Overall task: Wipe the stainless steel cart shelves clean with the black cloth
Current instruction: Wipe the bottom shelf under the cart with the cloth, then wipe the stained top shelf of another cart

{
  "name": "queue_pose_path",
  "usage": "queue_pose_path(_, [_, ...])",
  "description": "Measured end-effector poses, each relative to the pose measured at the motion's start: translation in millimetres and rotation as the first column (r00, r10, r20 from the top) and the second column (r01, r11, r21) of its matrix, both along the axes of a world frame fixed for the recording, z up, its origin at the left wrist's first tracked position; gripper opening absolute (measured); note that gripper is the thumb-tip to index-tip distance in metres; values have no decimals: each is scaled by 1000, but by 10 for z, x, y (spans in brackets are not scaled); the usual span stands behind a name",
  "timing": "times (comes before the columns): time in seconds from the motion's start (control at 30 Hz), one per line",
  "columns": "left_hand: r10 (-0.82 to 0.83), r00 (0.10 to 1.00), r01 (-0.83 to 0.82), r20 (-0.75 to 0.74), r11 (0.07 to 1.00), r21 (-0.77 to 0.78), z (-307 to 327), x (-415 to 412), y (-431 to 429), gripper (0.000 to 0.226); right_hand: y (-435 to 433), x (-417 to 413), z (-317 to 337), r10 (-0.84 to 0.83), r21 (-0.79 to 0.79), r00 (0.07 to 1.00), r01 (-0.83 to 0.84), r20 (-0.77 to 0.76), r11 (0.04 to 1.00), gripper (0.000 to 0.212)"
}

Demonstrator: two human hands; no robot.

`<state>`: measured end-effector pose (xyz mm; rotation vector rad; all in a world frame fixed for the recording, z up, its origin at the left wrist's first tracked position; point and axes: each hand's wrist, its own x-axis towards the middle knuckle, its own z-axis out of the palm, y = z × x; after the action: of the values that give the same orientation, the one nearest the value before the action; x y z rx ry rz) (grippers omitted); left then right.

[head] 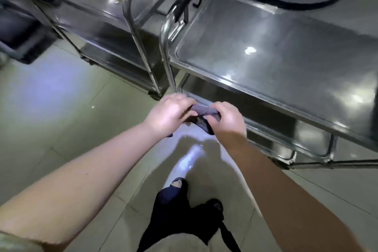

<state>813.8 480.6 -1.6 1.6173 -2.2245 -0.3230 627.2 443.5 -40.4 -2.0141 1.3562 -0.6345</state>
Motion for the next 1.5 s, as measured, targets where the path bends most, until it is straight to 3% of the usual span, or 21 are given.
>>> queue_pose_path(0.07, [10, 999, -7, 52, 998, -56, 405, 264, 72, 35, -97, 205, 430, 84, -111, 996, -89, -42, 990, 12])
queue_pose_path(0.2, [122, 984, -114, 133, 991, -67, 982, 931, 176, 52, -285, 741, 1112, 213, -139, 977, -212, -8, 967, 8])
queue_pose_path(0.37, [210, 972, -201, 109, 976, -86, 1296, 1878, 258, 22, -386, 1539, 1612, 321, -286, 940, -340, -111, 896, 9])
queue_pose_path(0.5, [245, 967, -241, 67, 969, -58, 1499, 2753, 214, 22, -457, 2364, 1841, 299, -359, 941, -336, -157, 871, 11])
queue_pose_path(0.67, [311, 947, -295, 82, 941, -166, 1771, 3904, 47, 20, -623, 3464, 2084, 252, -422, 945, -320, -210, 848, 7])
queue_pose_path(0.83, [321, 946, -309, 44, 936, -167, 1890, 4674, -433, 15, -893, 4224, 2122, 194, -340, 973, -225, -123, 913, 17])
queue_pose_path(1.03, [276, 960, -270, 35, 955, -127, 1849, 5203, -1232, 17, -1551, 4723, 2068, 156, -304, 984, -175, -88, 936, 11])
queue_pose_path(1.37, [346, 910, -311, 227, 934, -176, 1713, 5791, -2812, 17, -3235, 5314, 1894, 186, -198, 983, -184, -7, 963, 14])
queue_pose_path(1.5, [362, 901, -325, 240, 928, -179, 1548, 5918, -3486, 16, -3788, 5544, 1701, 117, -194, 992, -107, 45, 975, 19])
